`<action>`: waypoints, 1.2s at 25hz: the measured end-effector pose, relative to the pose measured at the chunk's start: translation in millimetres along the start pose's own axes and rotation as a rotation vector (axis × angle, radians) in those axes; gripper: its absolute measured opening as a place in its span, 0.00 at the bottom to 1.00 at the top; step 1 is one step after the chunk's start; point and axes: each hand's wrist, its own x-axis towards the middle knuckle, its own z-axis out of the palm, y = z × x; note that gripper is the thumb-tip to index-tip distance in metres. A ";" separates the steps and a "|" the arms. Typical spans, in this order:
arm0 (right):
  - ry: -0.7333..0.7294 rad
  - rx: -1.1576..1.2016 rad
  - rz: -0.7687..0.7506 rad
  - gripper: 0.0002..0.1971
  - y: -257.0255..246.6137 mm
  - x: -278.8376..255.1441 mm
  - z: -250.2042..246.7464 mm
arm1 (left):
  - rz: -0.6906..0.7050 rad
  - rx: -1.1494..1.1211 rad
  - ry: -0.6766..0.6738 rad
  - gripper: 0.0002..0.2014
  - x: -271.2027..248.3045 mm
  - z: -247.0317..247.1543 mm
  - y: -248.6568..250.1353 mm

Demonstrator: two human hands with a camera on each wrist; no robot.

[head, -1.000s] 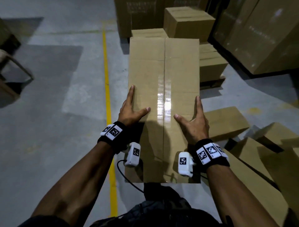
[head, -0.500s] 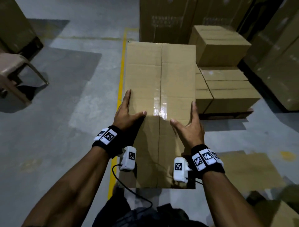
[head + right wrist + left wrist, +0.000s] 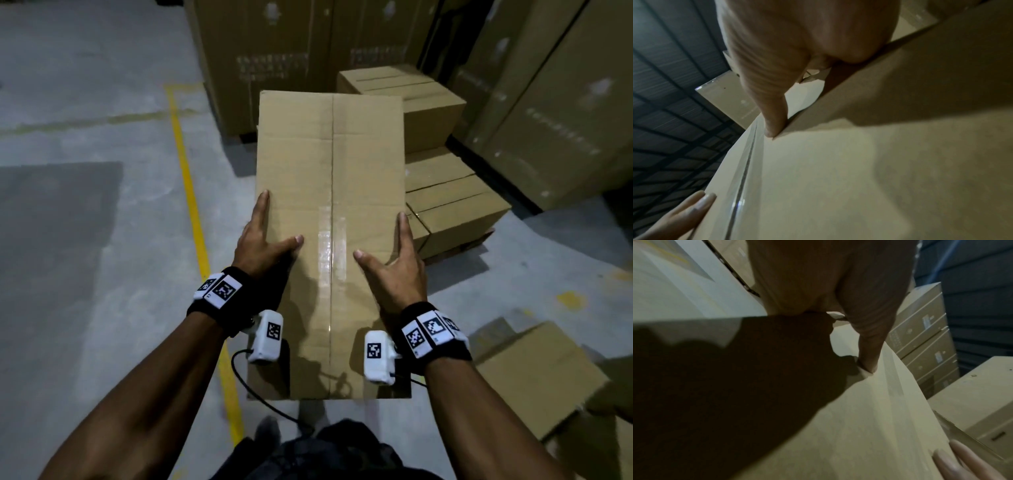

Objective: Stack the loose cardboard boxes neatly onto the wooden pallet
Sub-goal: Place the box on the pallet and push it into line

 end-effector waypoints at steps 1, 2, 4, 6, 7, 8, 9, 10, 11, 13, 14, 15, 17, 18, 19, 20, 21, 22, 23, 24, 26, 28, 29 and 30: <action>0.020 -0.004 0.014 0.54 -9.5 11.6 6.2 | 0.025 0.031 -0.030 0.51 23.2 -4.5 4.2; 0.044 0.003 0.031 0.53 -17.8 25.9 12.8 | 0.045 0.048 -0.059 0.50 48.2 -7.7 8.3; 0.079 0.032 0.053 0.54 -29.9 54.2 24.3 | 0.080 0.073 -0.120 0.49 93.4 -8.5 13.7; 0.109 0.026 0.069 0.53 -34.5 85.5 36.1 | 0.102 0.080 -0.175 0.50 137.8 -4.1 15.9; 0.134 0.029 0.076 0.53 -34.9 105.4 42.7 | 0.122 0.073 -0.204 0.50 163.7 1.9 16.2; 0.153 0.034 0.088 0.53 -34.4 125.1 49.3 | 0.135 0.069 -0.234 0.50 188.3 8.5 15.9; 0.167 0.032 0.099 0.53 -34.5 141.1 54.5 | 0.145 0.067 -0.259 0.49 208.6 14.5 16.2; 0.190 0.034 0.110 0.53 -33.4 163.0 60.7 | 0.161 0.062 -0.286 0.50 235.8 23.2 18.0; 0.204 0.033 0.125 0.53 -32.0 179.6 64.6 | 0.164 0.053 -0.315 0.50 256.8 31.5 19.3; 0.238 0.043 0.165 0.53 -31.6 225.8 70.4 | 0.159 0.042 -0.388 0.50 311.8 52.4 26.6; 0.248 0.034 0.183 0.53 -32.6 243.2 71.8 | 0.164 0.055 -0.417 0.51 333.8 60.8 29.3; 0.262 0.035 0.201 0.54 -35.5 263.7 72.4 | 0.181 0.075 -0.443 0.51 359.5 70.6 35.2; 0.298 0.034 0.224 0.54 -41.6 300.5 72.5 | 0.215 0.128 -0.476 0.51 404.3 88.7 46.1; 0.320 0.031 0.243 0.54 -42.8 317.9 71.9 | 0.214 0.146 -0.496 0.51 426.0 98.3 50.3; 0.334 0.021 0.261 0.54 -45.5 329.4 71.7 | 0.204 0.152 -0.513 0.51 441.5 105.3 53.2; 0.352 0.024 0.282 0.54 -48.3 342.8 71.8 | 0.200 0.137 -0.541 0.51 460.3 114.4 56.7; 0.367 0.020 0.306 0.54 -51.5 352.2 72.3 | 0.194 0.125 -0.572 0.51 475.4 122.4 59.2; 0.390 0.012 0.342 0.54 -53.2 365.2 73.4 | 0.190 0.111 -0.611 0.51 494.2 132.3 61.6; 0.414 0.001 0.386 0.54 -54.2 375.8 75.4 | 0.185 0.104 -0.647 0.51 512.0 141.9 61.4; 0.430 -0.009 0.420 0.54 -55.7 384.3 78.5 | 0.181 0.095 -0.674 0.51 526.9 150.6 59.2; 0.473 -0.002 0.474 0.53 -58.0 403.9 88.5 | 0.189 0.088 -0.749 0.52 559.7 168.4 56.1; 0.543 0.000 0.529 0.54 -58.8 427.0 104.8 | 0.199 0.082 -0.836 0.52 597.2 184.9 52.1; 0.570 0.000 0.561 0.54 -61.4 435.8 112.6 | 0.202 0.071 -0.874 0.51 611.8 190.5 49.5; 0.601 0.011 0.599 0.55 -65.4 446.0 123.9 | 0.207 0.059 -0.920 0.51 630.0 196.1 46.3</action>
